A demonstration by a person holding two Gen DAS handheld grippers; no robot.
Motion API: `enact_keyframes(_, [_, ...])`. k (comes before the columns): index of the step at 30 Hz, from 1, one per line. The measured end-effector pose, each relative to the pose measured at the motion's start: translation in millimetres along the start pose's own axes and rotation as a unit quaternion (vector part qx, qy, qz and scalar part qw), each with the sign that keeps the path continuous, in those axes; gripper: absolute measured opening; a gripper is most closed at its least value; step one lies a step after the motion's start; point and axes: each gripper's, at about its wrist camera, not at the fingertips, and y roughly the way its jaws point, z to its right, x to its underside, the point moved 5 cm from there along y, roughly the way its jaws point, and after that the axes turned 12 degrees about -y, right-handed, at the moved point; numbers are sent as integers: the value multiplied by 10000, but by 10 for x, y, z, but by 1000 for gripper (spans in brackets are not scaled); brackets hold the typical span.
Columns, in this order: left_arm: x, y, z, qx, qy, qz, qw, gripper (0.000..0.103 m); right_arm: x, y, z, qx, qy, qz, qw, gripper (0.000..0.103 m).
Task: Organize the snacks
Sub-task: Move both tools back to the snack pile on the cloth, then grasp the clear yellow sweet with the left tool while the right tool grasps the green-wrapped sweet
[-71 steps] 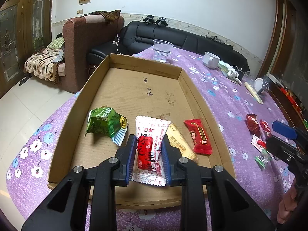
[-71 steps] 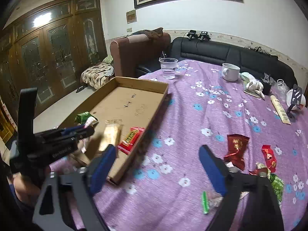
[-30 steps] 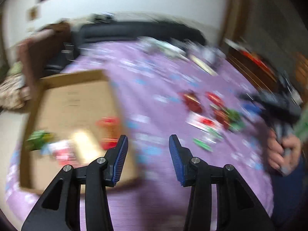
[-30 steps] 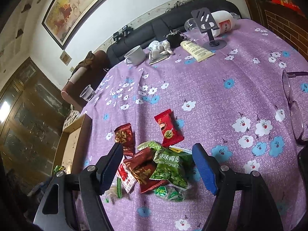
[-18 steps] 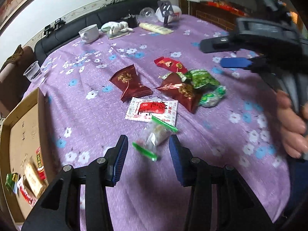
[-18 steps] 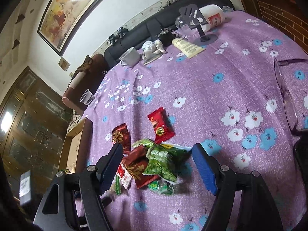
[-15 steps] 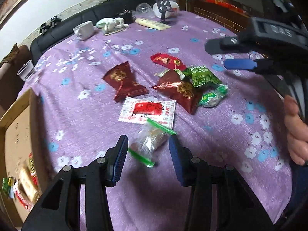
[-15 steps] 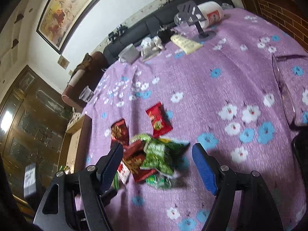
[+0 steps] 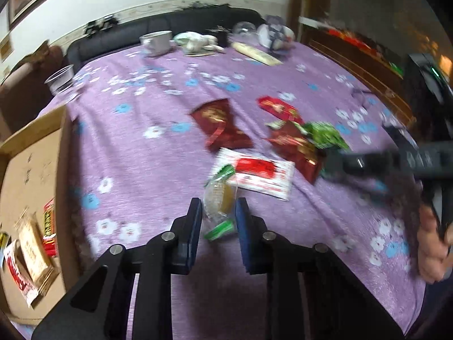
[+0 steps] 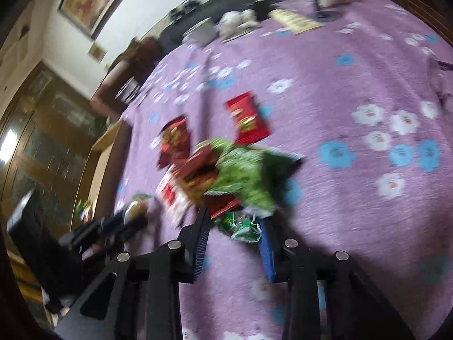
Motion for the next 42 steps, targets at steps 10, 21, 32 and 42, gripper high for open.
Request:
enact_keyframes(10, [-39,32,-102,337,-304,48,9990,22,124,151,-527,531,-1649,-317,9844,35])
enact_keyframes(21, [-48,53,-98,337,-292,64,9990,22,108,3,-614,592,-1887,71,9802,21])
enact_keyframes(32, [-52,42,-108,335,-310,106,9989,22,-26,-98,-665,358,-1703,521,9834,12])
enact_keyframes(42, [-58,90,-147,471,-434,-49,9979,22,93,-177,-332,-113,-566,158,9982,33])
